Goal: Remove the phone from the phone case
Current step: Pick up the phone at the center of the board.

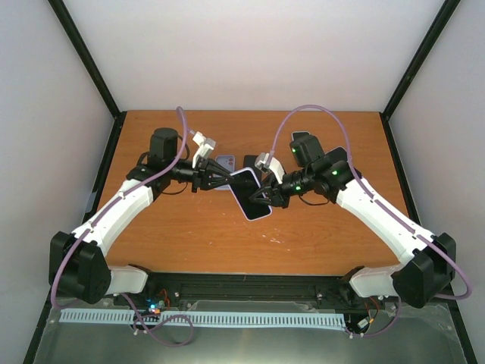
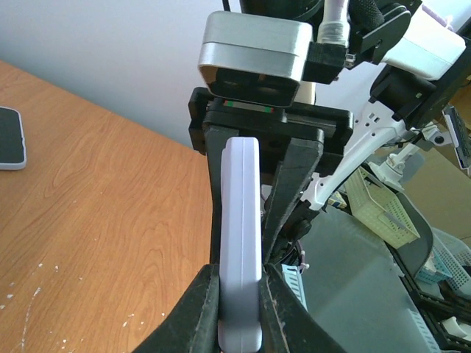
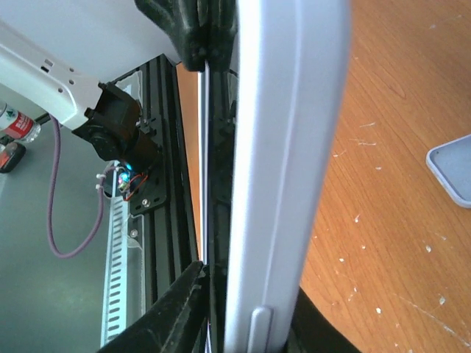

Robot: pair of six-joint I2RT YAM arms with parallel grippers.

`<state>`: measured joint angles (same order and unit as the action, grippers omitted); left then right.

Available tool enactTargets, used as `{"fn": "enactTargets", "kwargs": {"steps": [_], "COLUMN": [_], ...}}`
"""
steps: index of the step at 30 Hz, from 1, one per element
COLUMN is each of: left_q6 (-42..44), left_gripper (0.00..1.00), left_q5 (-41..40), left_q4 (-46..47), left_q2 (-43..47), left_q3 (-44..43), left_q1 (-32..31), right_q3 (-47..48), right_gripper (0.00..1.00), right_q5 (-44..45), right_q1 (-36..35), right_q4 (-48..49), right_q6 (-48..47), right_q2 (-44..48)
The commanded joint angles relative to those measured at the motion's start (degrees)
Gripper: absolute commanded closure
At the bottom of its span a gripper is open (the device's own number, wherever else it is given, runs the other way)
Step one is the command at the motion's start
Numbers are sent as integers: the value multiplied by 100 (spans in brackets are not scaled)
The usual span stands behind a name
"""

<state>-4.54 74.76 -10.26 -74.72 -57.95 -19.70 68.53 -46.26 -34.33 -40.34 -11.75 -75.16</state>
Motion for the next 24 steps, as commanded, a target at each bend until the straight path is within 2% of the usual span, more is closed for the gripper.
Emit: {"fn": "enactTargets", "kwargs": {"steps": [1,11,12,15,16,21,24], "left_q6": [395,696,707,649,635,638,624], "left_gripper": [99,99,99,99,99,99,99], "left_q5": [113,21,32,54,55,51,7], "left_q4": [-110,-388,-395,-353,-338,-341,-362], "left_q2": [58,101,98,101,99,49,-3], "left_q3": [-385,-460,-466,-467,-471,-528,-582], "left_q1": [-84,-145,-147,-148,-154,-163,-173], "right_q3": [160,260,276,317,338,379,395], "right_gripper": [79,91,90,73,72,74,83], "right_q5": [-190,-397,-421,-455,-443,-360,-334], "right_q1": [-70,-100,-100,-95,-93,-97,-98], "right_q4": [-9,64,57,74,78,78,34], "right_q6": [-30,41,41,84,95,126,99], "right_q2": [-47,-158,-171,-197,-201,-268,-304]}}
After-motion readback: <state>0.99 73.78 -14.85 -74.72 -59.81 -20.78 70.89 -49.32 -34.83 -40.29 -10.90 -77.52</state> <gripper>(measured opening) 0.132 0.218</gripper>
